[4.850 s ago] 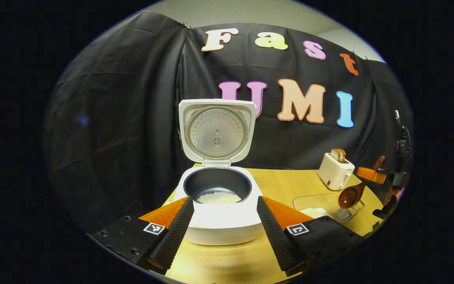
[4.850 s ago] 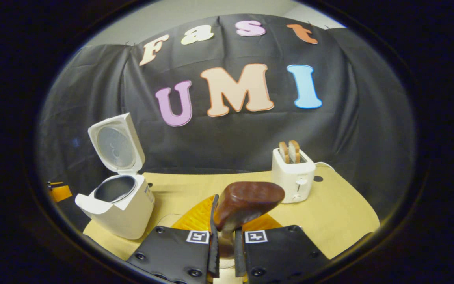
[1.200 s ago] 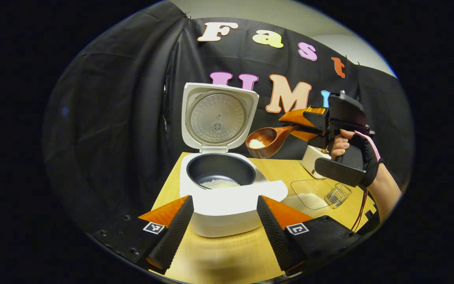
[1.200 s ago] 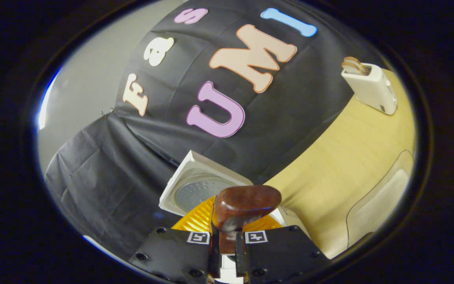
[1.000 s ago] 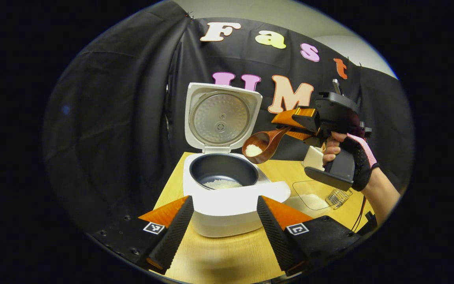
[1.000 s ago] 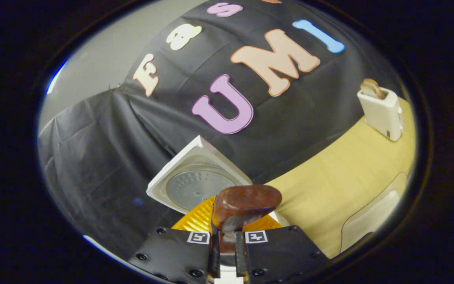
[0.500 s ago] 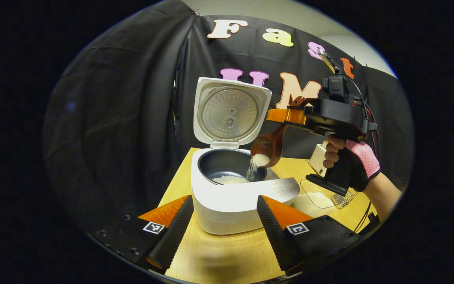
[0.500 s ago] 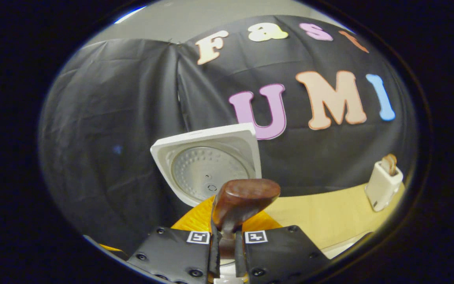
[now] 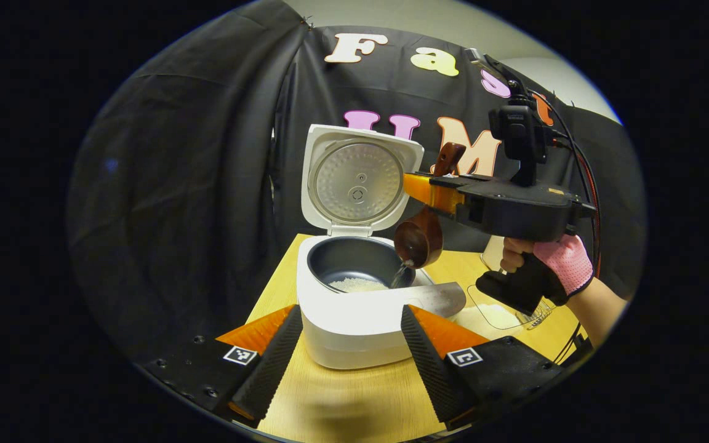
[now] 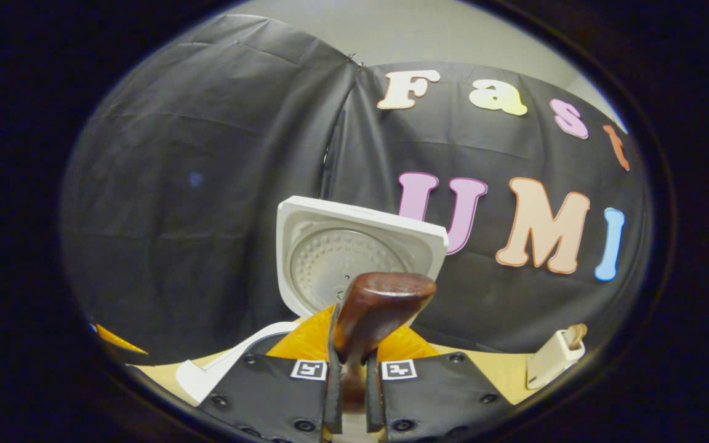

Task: Close the left gripper, press the button to open the rice cooker; take a wooden spoon from the chopstick holder with the right hand, scoop a spoonful of rice and pour it into the rice cooker, then put the wooden spoon back into the chopstick holder.

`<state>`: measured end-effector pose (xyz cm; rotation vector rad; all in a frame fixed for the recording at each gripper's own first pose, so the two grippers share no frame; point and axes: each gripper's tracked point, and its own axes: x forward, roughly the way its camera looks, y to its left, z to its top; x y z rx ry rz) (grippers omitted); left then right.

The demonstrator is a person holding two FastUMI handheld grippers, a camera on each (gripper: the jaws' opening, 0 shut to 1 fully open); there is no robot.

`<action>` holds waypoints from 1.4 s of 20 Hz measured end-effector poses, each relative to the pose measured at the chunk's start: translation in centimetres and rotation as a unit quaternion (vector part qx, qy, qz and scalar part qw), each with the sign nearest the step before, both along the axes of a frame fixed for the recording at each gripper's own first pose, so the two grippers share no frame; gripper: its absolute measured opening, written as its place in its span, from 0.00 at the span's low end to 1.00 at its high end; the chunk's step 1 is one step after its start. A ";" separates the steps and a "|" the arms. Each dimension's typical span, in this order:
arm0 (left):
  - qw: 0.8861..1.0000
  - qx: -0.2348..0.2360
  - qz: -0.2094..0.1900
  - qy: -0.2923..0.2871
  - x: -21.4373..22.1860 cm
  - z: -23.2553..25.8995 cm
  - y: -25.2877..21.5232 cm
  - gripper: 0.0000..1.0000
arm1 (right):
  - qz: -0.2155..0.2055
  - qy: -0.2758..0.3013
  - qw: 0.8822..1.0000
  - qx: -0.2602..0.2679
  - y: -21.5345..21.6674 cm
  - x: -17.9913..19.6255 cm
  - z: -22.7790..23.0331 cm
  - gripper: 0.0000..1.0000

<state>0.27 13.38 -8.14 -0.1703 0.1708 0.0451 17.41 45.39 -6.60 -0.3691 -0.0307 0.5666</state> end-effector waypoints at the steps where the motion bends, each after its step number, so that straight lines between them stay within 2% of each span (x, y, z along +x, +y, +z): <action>1: 1.000 0.002 0.001 -0.001 -0.1 0.0 0.0 0.96 | 0.001 0.010 1.000 0.010 0.0 0.0 0.0 0.18; 5: 1.000 0.003 0.003 -0.001 -0.2 -0.1 0.2 0.95 | 0.001 0.061 0.995 0.073 -0.3 0.7 0.4 0.19; 7: 1.000 0.004 0.002 -0.001 -0.3 -0.1 0.1 0.95 | 0.000 0.109 0.987 0.122 -1.0 0.8 0.3 0.19; 10: 1.000 0.004 -0.006 0.000 0.0 -0.2 -0.4 0.95 | -0.012 0.148 0.972 0.181 -3.0 1.1 1.3 0.19; 12: 1.000 0.007 -0.015 0.000 0.3 -0.1 -1.0 0.95 | -0.021 0.186 0.955 0.231 -4.4 1.9 1.4 0.19; 15: 0.999 0.017 -0.029 -0.004 0.8 0.3 -1.9 0.95 | -0.037 0.245 0.915 0.319 -7.2 2.4 1.4 0.17; 19: 0.999 0.013 -0.050 -0.001 1.5 0.5 -4.2 0.95 | -0.060 0.260 0.876 0.401 -13.6 3.4 3.5 0.19; 20: 0.998 0.010 -0.056 0.000 1.8 0.5 -4.9 0.95 | -0.068 0.254 0.871 0.416 -15.7 3.4 4.1 0.18; 23: 0.998 0.012 -0.067 -0.004 2.4 1.2 -7.2 0.95 | -0.112 0.215 0.873 0.423 -23.6 4.0 5.7 0.18; 28: 0.997 0.007 -0.071 -0.008 3.5 2.2 -10.6 0.95 | -0.179 0.172 0.871 0.424 -37.0 3.7 7.6 0.18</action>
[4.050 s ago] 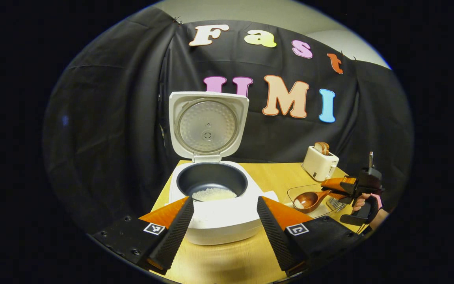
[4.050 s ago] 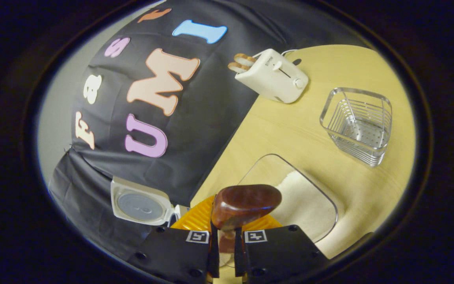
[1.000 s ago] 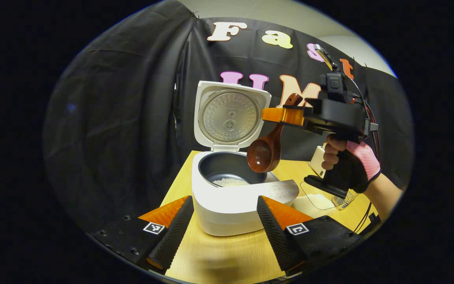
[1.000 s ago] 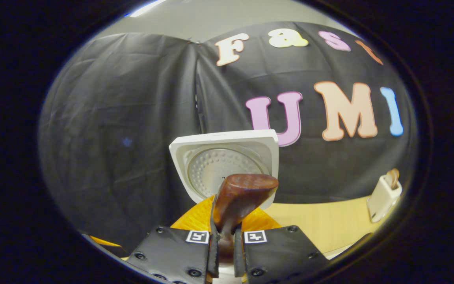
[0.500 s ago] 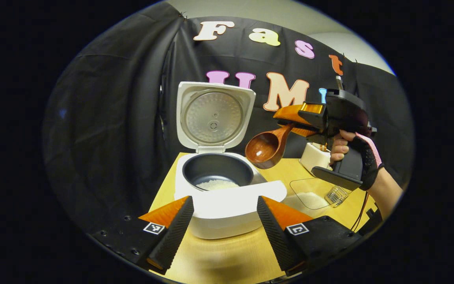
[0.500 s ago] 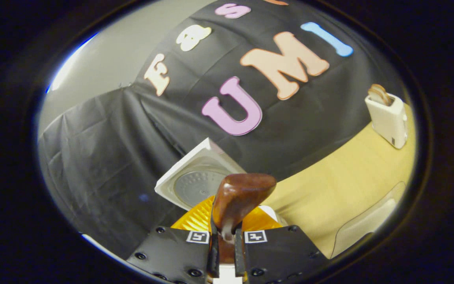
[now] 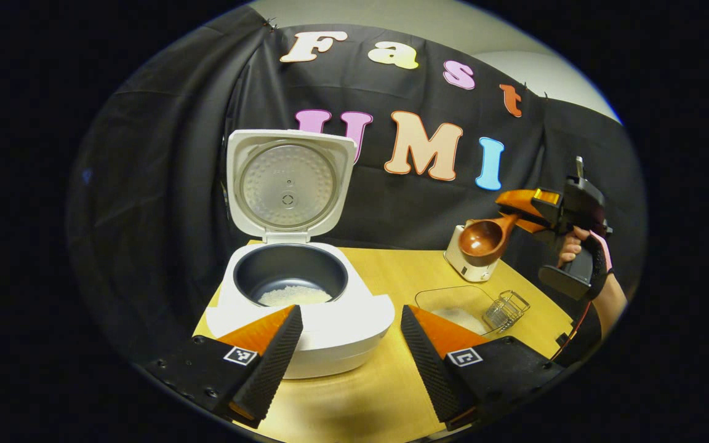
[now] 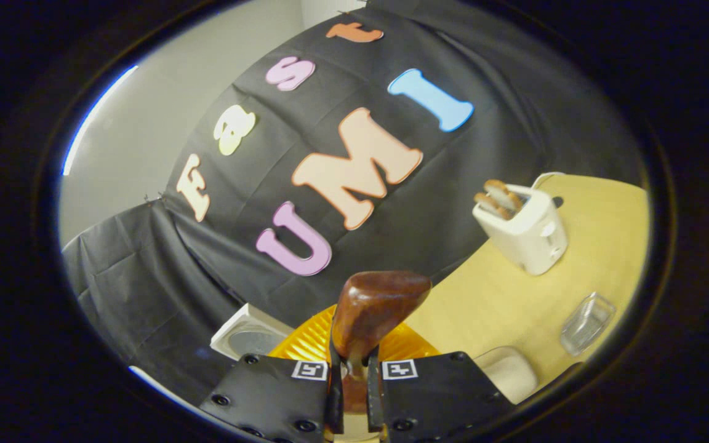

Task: Close the left gripper, press the button to open the rice cooker; take a wooden spoon from the chopstick holder with the right hand, scoop a spoonful of rice and pour it into the rice cooker, then put the wooden spoon back into the chopstick holder.

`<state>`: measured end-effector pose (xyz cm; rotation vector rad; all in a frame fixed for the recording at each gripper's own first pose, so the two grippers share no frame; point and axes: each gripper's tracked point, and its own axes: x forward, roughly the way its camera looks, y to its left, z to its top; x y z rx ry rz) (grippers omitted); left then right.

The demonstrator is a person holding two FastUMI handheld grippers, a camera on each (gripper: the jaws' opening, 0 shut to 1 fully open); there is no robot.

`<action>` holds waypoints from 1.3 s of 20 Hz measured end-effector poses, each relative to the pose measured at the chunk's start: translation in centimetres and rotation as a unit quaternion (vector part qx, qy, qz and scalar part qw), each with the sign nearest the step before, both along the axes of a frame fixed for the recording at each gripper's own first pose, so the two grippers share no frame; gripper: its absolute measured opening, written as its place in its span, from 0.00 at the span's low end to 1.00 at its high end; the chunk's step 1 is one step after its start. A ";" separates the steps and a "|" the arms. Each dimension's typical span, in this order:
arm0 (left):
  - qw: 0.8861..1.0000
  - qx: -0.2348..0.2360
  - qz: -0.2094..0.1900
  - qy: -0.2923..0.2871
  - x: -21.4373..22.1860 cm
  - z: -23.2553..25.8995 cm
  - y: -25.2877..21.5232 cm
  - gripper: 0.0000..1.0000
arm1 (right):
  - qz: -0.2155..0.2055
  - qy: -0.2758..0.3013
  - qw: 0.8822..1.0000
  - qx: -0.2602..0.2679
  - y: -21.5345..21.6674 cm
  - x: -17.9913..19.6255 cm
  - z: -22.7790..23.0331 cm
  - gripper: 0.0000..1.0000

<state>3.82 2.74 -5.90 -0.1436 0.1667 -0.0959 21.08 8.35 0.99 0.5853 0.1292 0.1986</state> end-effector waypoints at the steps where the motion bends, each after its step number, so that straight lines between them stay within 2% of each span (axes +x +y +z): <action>1: 1.000 0.001 0.003 0.000 0.2 0.1 -0.5 0.95 | -0.013 -0.002 1.000 -0.006 -2.4 0.0 0.3 0.17; 7: 0.999 0.006 0.034 0.005 0.8 0.3 -2.8 0.95 | -0.062 0.006 0.997 -0.047 -14.4 0.3 -0.6 0.18; 11: 0.999 0.015 0.051 0.010 0.6 0.4 -4.1 0.96 | -0.069 0.021 0.992 -0.101 -18.7 1.4 -3.4 0.18; 15: 0.997 0.030 0.067 0.017 0.0 0.3 -4.9 0.95 | -0.060 0.043 0.988 -0.138 -20.3 1.7 -7.0 0.18; 20: 0.995 0.024 0.089 0.027 -1.2 -0.4 -5.1 0.95 | -0.047 0.058 0.984 -0.160 -20.4 2.4 -10.0 0.18; 24: 0.993 0.026 0.107 0.033 -2.2 -0.7 -5.1 0.93 | -0.030 0.059 0.974 -0.216 -20.0 2.5 -11.8 0.18; 26: 0.993 0.026 0.112 0.034 -2.3 -0.7 -5.2 0.95 | -0.022 0.057 0.967 -0.249 -19.8 2.5 -12.7 0.19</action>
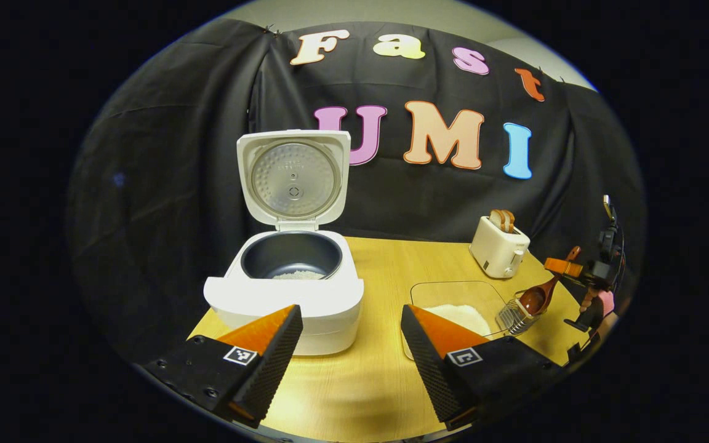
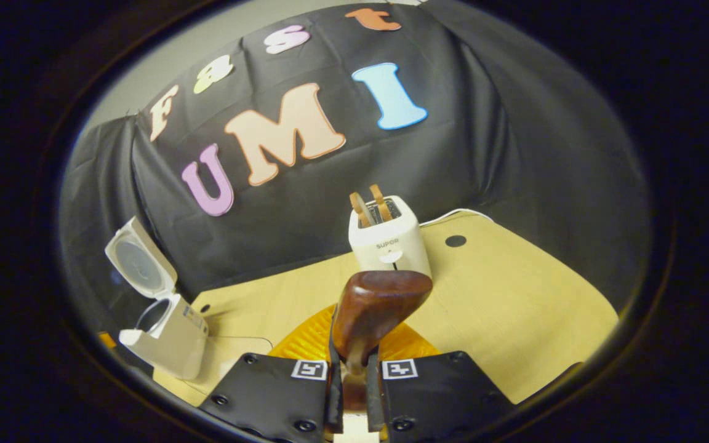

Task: Close the left gripper, press the button to open the rice cooker; take a wooden spoon from the chopstick holder with the right hand, scoop a spoonful of rice and pour it into the rice cooker, then put the wooden spoon back into the chopstick holder.

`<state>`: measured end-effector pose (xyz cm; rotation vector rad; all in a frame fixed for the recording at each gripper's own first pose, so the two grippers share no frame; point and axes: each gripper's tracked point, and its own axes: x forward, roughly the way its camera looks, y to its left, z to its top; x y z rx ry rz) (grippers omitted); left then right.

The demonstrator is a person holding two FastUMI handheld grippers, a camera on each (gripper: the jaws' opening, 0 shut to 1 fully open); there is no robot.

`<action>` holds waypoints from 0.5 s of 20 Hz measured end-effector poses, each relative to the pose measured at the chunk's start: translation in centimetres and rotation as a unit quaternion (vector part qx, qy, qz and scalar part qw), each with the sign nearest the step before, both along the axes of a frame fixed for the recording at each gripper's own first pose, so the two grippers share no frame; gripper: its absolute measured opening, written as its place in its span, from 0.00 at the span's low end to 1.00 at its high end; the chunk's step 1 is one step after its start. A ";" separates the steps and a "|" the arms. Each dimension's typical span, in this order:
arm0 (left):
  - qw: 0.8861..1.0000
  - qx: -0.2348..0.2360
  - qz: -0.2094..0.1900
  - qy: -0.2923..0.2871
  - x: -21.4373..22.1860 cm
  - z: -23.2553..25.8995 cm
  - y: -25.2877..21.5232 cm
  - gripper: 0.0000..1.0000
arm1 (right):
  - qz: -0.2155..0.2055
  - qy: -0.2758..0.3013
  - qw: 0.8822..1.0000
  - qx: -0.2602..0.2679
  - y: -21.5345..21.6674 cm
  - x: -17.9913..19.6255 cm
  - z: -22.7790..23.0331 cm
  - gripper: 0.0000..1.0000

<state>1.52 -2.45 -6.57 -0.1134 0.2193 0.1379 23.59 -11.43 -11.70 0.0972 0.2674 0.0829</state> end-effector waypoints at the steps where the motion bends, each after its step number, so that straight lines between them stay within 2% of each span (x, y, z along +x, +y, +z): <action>1: 1.000 0.000 0.002 0.001 -0.1 -0.1 -0.2 0.95 | 0.004 0.002 1.000 -0.015 0.2 0.0 -0.4 0.18; 5: 1.000 0.008 0.005 -0.001 -0.1 0.3 -1.0 0.95 | 0.023 0.008 0.999 -0.045 0.9 0.0 -1.9 0.19; 10: 1.000 0.009 0.008 -0.003 -0.1 0.4 -1.6 0.95 | 0.032 0.026 0.999 -0.019 1.1 -0.2 -3.6 0.22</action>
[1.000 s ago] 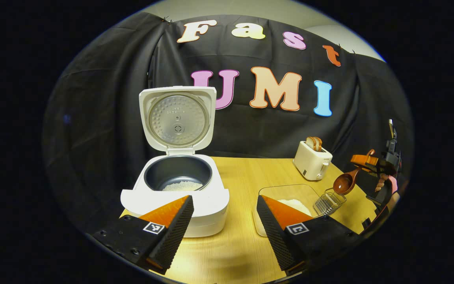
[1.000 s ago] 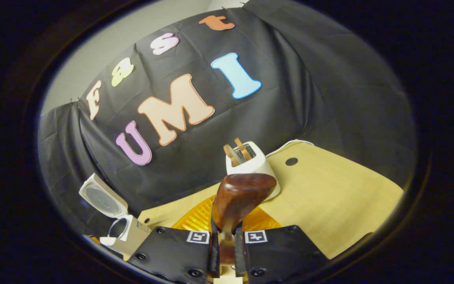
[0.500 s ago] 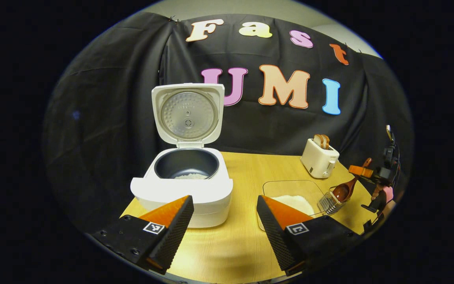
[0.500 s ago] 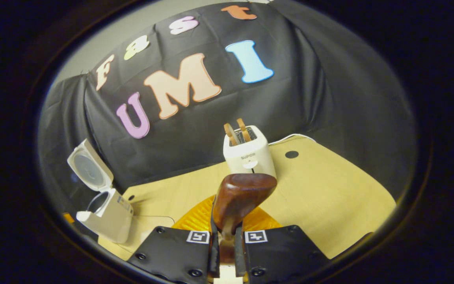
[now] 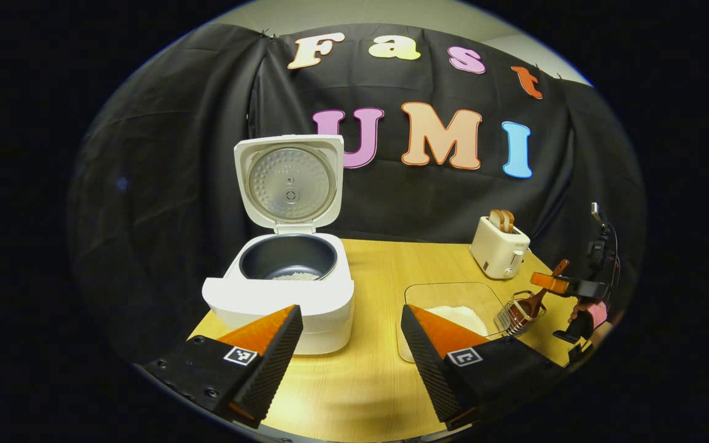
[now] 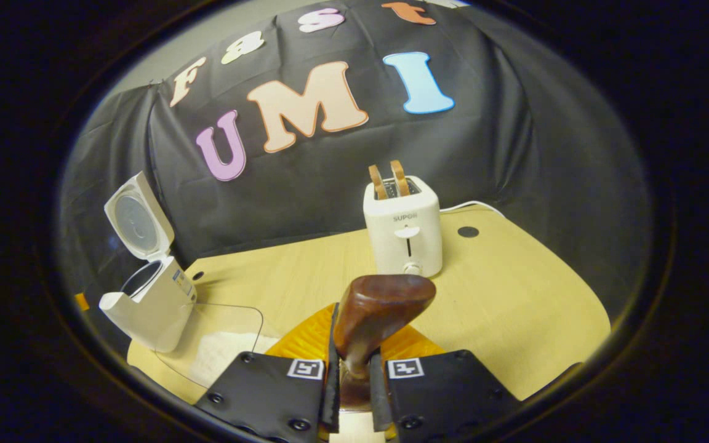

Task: Close the left gripper, press the button to open the rice cooker; take a wooden spoon from the chopstick holder with the right hand, scoop a spoonful of rice and pour it into the rice cooker, then put the wooden spoon back into the chopstick holder.

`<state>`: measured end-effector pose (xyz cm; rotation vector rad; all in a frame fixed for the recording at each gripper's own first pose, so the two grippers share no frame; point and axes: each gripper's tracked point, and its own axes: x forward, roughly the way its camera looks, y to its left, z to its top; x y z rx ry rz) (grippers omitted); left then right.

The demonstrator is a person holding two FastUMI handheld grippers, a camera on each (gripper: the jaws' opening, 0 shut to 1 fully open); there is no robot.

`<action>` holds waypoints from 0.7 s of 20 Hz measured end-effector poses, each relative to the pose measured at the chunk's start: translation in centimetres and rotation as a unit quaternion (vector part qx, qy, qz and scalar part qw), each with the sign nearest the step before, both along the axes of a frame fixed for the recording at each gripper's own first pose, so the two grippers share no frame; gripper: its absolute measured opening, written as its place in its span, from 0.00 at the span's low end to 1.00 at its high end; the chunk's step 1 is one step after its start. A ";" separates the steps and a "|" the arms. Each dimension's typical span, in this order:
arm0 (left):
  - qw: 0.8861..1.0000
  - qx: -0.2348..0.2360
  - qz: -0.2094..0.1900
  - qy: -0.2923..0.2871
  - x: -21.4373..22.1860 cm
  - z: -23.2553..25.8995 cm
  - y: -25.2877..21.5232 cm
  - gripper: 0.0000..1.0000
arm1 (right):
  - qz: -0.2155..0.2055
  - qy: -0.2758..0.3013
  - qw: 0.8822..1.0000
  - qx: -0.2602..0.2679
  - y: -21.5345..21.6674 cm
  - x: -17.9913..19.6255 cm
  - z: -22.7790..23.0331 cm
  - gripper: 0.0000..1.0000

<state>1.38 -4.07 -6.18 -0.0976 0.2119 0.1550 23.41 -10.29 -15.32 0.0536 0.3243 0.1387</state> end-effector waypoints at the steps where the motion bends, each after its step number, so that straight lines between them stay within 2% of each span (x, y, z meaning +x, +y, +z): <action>1: 1.000 -0.001 0.000 0.000 0.1 -0.1 -0.2 0.95 | -0.001 -0.004 1.000 0.008 -0.2 -0.3 0.4 0.24; 3: 1.000 -0.002 0.000 0.000 0.1 0.0 -0.5 0.95 | -0.007 -0.012 1.000 0.013 -0.8 -0.4 1.0 0.24; 4: 1.000 -0.002 -0.002 -0.001 0.1 0.0 -0.6 0.95 | -0.008 -0.011 1.000 0.018 -1.0 -0.7 1.2 0.28; 6: 1.000 -0.002 -0.004 -0.002 0.3 0.1 -1.0 0.95 | -0.010 -0.016 1.000 0.024 -1.5 -1.1 1.8 0.43; 9: 1.000 -0.007 -0.011 -0.010 0.5 0.6 -1.7 0.95 | -0.012 -0.017 0.999 0.026 -2.1 -1.5 2.6 0.97; 14: 1.000 -0.001 -0.022 -0.022 0.7 1.6 -2.8 0.95 | -0.045 -0.035 0.998 0.025 -5.7 -2.9 3.9 0.97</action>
